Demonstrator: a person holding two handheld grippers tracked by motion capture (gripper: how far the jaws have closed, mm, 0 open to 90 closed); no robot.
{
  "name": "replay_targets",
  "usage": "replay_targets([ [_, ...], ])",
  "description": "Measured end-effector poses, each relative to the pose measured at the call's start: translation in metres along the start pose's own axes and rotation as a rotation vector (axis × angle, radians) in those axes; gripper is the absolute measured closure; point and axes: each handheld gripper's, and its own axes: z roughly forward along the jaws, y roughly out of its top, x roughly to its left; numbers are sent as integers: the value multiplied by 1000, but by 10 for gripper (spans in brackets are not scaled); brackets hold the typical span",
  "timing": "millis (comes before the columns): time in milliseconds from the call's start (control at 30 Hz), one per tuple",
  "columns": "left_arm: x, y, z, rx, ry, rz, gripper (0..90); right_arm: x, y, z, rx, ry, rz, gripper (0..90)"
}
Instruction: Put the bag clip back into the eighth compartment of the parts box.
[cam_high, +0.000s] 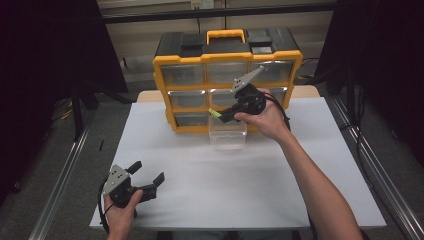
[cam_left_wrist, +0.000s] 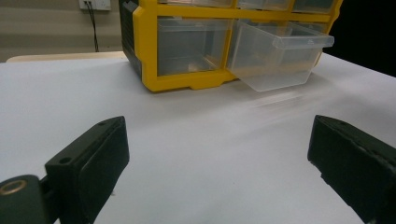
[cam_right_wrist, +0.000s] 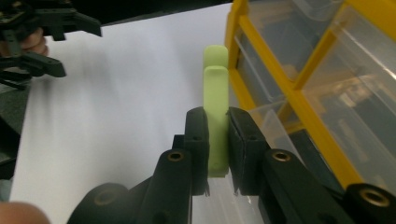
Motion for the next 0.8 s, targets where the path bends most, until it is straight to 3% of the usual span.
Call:
replay_targets([
  [367, 1, 1, -1, -1, -2, 8, 55, -15, 5, 0, 33, -25, 28, 787],
  [800, 2, 1, -1, 0, -1, 7, 55, -29, 12, 11, 160, -56, 46, 787],
])
